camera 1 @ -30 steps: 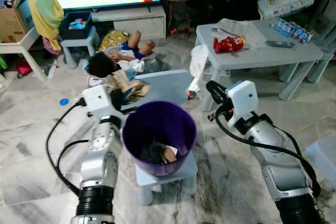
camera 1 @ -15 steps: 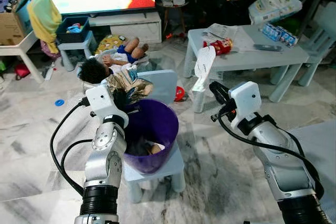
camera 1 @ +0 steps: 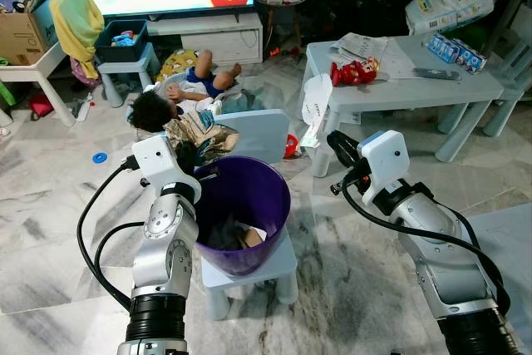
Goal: Picking trash to rubbish bin
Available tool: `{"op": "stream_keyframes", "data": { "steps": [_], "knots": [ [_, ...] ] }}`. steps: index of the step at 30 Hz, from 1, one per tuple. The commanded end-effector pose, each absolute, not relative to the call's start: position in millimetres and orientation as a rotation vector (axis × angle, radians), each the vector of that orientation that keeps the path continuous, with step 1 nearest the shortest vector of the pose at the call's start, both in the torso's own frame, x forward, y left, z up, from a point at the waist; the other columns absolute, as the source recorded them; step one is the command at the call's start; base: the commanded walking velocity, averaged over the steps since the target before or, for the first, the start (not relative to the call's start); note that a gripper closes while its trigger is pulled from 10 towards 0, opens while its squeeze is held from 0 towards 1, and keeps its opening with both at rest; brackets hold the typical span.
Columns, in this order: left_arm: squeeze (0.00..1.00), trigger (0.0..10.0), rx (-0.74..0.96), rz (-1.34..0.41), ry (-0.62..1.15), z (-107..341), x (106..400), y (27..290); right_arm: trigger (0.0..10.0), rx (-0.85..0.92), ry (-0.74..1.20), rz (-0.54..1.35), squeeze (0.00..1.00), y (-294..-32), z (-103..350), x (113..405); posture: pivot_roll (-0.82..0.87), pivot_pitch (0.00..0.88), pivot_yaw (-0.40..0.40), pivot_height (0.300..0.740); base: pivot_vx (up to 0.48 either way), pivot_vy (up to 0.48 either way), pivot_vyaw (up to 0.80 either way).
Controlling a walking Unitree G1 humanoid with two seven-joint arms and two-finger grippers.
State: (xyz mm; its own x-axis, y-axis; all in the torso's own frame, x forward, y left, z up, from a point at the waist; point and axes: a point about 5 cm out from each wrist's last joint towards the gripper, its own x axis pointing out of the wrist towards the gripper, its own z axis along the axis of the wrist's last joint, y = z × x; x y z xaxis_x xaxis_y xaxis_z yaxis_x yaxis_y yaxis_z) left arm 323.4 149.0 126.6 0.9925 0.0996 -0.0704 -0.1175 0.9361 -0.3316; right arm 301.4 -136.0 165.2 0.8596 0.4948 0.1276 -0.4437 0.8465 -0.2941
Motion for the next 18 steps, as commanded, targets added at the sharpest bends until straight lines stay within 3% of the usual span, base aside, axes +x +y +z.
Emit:
{"op": "stream_keyframes", "data": {
  "steps": [1, 16, 17, 18],
  "knots": [
    [0.0, 10.0, -0.345, 0.127, 0.098, 117.4, 322.5, 151.7, 10.0, -0.268, -0.231, 0.511, 0.0, -132.8, 171.3, 300.3, -0.07, 0.063, -0.012, 0.74, 0.0, 0.0, 0.0],
    [0.0, 10.0, -0.359, 0.034, 0.33, 59.0, 332.9, 146.9, 10.0, -0.273, -0.141, 0.549, 0.0, -140.3, 160.7, 264.3, -0.2, 0.124, -0.028, 0.74, 0.0, 0.0, 0.0],
    [0.31, 10.0, -0.357, 0.04, 0.331, 58.1, 333.7, 148.0, 10.0, -0.275, -0.135, 0.548, 0.0, -141.2, 160.7, 262.3, -0.2, 0.126, -0.028, 0.74, 0.0, 0.0, 0.0],
    [1.0, 10.0, -0.357, 0.048, 0.334, 56.6, 334.8, 149.5, 10.0, -0.275, -0.127, 0.546, 0.0, -142.2, 160.7, 259.8, -0.22, 0.131, -0.026, 0.74, 0.0, 0.0, 0.0]
  ]
}}
